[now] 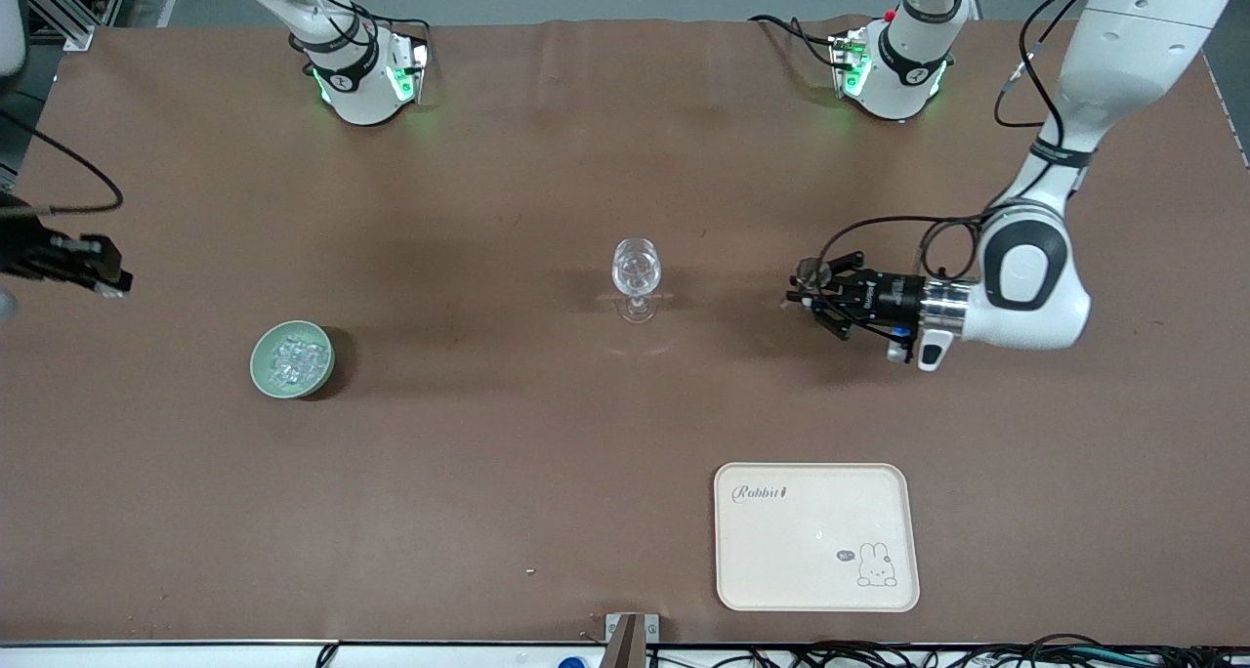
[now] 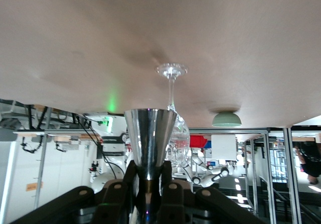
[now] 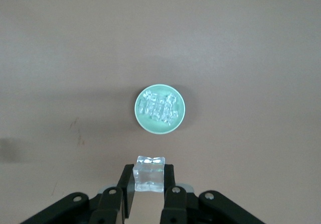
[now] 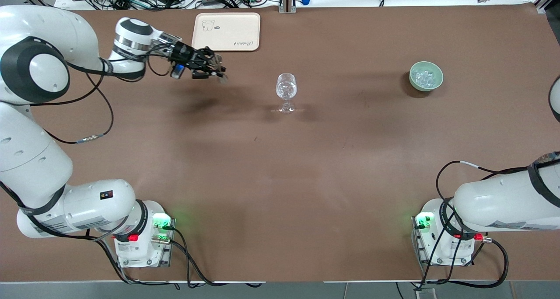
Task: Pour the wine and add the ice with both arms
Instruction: 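Carry the silver jigger above the wine glass with the left gripper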
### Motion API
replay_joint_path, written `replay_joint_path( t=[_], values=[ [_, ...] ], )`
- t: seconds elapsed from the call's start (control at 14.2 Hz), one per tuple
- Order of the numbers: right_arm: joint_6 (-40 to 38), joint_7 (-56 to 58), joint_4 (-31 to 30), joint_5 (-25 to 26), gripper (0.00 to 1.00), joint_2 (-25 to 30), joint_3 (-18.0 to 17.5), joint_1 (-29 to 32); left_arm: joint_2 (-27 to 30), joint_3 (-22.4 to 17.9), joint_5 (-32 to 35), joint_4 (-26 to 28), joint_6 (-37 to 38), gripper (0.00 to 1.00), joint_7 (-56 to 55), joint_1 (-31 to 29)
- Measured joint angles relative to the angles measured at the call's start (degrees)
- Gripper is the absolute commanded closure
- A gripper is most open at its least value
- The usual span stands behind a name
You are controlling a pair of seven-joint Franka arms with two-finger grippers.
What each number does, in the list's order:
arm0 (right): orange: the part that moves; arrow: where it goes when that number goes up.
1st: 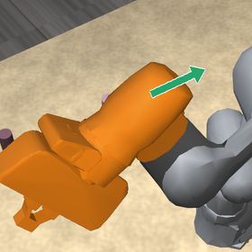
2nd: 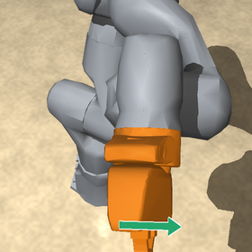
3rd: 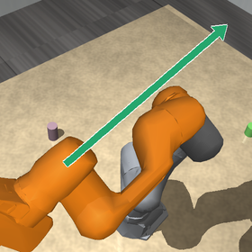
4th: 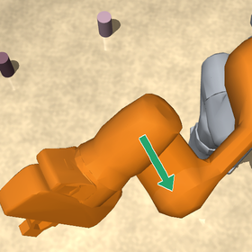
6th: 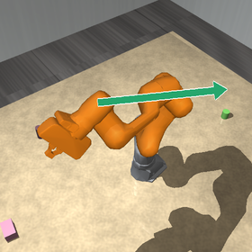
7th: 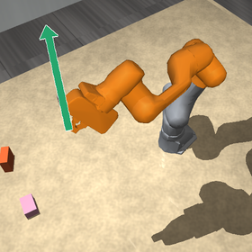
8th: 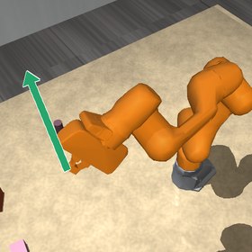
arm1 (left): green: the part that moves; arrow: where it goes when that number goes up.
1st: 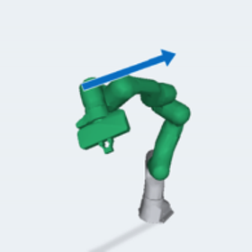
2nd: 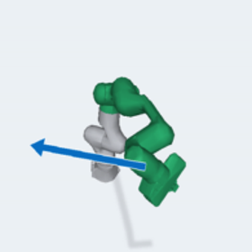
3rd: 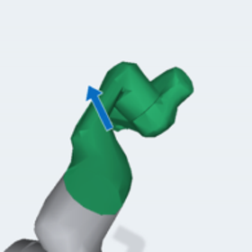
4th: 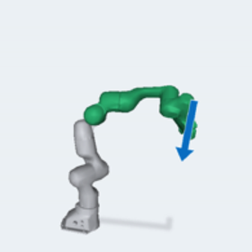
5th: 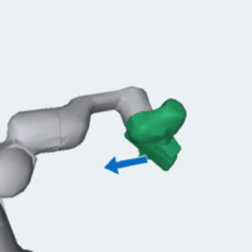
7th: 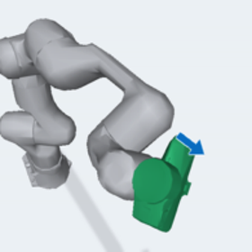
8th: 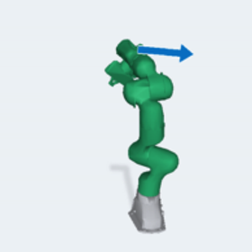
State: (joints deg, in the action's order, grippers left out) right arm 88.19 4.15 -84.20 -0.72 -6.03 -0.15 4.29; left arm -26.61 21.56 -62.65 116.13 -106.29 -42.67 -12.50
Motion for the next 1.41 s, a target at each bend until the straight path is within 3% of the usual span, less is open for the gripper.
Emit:
replay_joint_path(
  t=[0.63,1.05,1.41],
  values=[
    [-6.1,0.0,-2.1,0.0,0.98,7.2,0.8,-1.4,5.5,13.7,-6.8,6.0,-7.4,1.0,-15.0,0.2],
    [-6.1,0.0,-3.5,0.0,0.97,7.9,2.2,-2.4,5.6,19.0,-11.2,7.9,-12.2,1.0,-25.3,1.2],
    [-5.8,0.0,-3.5,0.0,0.97,8.0,2.3,-2.4,5.3,19.8,-14.2,9.0,-12.5,1.0,-31.2,2.3]
  ],
)
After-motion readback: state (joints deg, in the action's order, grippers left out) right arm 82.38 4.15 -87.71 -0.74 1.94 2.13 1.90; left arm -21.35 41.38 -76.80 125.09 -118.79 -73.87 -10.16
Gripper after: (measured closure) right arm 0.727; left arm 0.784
